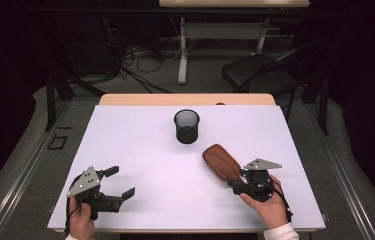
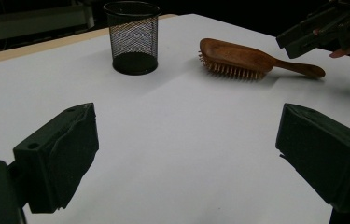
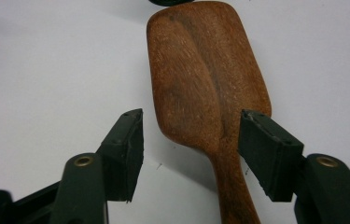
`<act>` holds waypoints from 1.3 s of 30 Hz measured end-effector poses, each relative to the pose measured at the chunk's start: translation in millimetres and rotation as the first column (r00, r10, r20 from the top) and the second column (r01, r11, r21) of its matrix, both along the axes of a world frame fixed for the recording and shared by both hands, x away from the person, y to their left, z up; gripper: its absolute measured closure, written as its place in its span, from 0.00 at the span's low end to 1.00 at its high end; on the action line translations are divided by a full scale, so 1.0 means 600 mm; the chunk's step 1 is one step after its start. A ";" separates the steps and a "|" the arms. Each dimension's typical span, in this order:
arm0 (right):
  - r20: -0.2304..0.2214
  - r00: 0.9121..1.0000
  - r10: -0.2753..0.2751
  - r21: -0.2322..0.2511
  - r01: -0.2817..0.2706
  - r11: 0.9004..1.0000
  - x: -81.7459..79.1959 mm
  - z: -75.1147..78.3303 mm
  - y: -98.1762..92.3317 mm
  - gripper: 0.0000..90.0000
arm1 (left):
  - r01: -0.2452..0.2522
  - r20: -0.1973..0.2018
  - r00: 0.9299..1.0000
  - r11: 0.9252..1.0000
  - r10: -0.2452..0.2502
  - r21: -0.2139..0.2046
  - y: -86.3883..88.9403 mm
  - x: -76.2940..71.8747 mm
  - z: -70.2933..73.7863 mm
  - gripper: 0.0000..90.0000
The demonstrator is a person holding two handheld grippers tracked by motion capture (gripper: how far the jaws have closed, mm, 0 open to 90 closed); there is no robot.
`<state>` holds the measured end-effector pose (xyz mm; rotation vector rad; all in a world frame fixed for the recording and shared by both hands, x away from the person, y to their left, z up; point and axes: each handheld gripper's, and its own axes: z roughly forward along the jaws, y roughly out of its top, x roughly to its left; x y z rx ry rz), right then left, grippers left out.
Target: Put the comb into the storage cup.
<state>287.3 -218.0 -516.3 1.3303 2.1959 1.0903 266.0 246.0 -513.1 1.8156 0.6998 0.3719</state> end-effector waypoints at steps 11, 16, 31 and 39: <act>-0.046 0.999 0.006 -0.057 -0.009 0.998 0.012 -0.006 -0.008 0.16 | -0.001 -0.001 1.000 1.000 0.001 0.001 -0.001 0.000 -0.001 0.07; -0.048 0.999 -0.003 -0.075 0.000 0.997 0.013 -0.007 -0.008 0.09 | 0.000 -0.002 1.000 1.000 0.000 0.002 0.000 0.000 -0.001 0.07; -0.093 0.996 0.008 -0.083 -0.016 0.996 0.016 0.000 -0.011 0.00 | -0.003 -0.008 1.000 1.000 0.003 0.004 0.000 -0.001 -0.001 0.07; -0.124 0.992 0.015 -0.130 -0.031 0.991 0.025 0.007 -0.021 0.00 | -0.006 -0.009 1.000 1.000 0.006 0.003 -0.001 -0.001 -0.001 0.07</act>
